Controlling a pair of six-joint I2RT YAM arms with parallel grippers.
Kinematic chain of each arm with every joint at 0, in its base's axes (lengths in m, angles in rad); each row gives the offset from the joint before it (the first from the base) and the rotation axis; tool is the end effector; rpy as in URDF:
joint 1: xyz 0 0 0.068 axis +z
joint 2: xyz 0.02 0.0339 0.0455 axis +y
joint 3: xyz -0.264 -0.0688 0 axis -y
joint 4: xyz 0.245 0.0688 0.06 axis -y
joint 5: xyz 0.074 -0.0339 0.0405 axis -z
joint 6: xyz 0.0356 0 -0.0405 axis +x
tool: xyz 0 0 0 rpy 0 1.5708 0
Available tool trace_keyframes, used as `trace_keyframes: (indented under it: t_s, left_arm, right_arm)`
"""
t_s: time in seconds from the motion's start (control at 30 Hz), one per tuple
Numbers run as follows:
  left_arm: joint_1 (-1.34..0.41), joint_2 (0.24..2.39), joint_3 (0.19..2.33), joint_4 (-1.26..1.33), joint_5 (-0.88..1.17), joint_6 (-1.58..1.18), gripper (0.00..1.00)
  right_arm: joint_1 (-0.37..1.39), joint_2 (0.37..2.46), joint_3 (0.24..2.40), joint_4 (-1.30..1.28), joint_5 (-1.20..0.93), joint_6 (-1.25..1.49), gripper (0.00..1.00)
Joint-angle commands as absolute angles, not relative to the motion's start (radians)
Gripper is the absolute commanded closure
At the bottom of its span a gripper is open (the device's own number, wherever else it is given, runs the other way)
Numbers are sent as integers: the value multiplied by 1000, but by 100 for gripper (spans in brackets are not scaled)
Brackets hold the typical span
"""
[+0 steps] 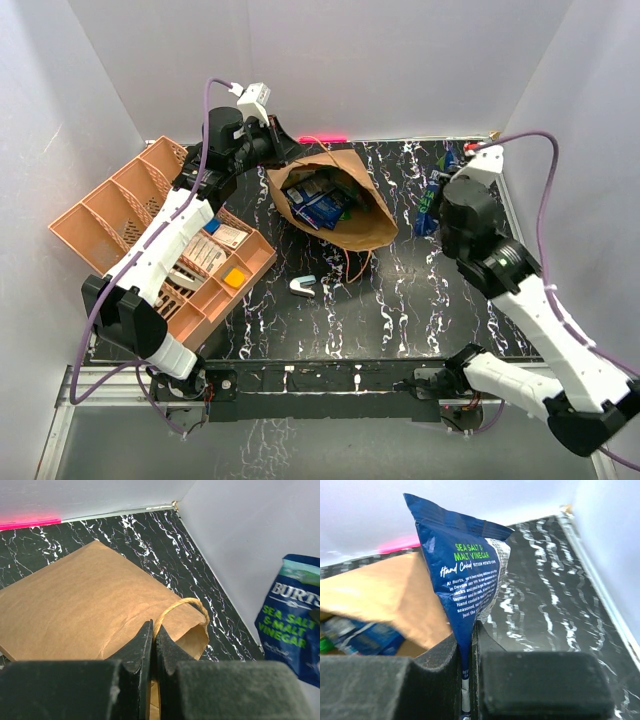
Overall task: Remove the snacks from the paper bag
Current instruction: Place the snack at the center of the board.
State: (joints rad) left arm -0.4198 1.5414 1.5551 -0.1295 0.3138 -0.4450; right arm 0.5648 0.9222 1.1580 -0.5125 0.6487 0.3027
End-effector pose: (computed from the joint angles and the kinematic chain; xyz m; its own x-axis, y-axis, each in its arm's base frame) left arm 0.3275 -0.1582 0.4283 -0.3826 -0.2776 -0.8812 0.5572 0.6915 -0.4598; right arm 0.1663 0.0799 0.4115 -0.2011 0.1538 -0.9674 0.1303 0.9830 0.1292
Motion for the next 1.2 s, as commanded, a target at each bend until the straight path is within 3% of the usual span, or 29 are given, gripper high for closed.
trace_keyframes:
  t_s: [0.0, 0.23, 0.57, 0.87, 0.9, 1.0, 1.03, 1.17]
  left_arm:
    - [-408, 1490, 1579, -129, 316, -437, 100]
    - [-407, 1492, 1582, -125, 347, -461, 100]
    - [-407, 1480, 1550, -94, 380, -492, 100]
    - [-407, 1483, 1545, -91, 388, -495, 100]
    - [-407, 1484, 1547, -93, 387, -494, 100]
    - [-407, 1485, 1557, -102, 384, -491, 100]
    - [-407, 1485, 1561, -109, 383, -488, 100]
    - [-407, 1470, 1560, -121, 380, -483, 100]
  right_arm:
    - [467, 1079, 1205, -528, 842, 328, 93]
    - [169, 1336, 1253, -621, 685, 596, 93]
    - [32, 1526, 1242, -678, 764, 753, 93]
    - [5, 1733, 1387, -725, 733, 828, 92]
    - [5, 1782, 1416, -706, 718, 826, 88]
    - [5, 1931, 1592, -727, 582, 771, 38]
    - [8, 1968, 1661, -772, 551, 765, 29]
    - [17, 1873, 1612, -657, 469, 694, 21]
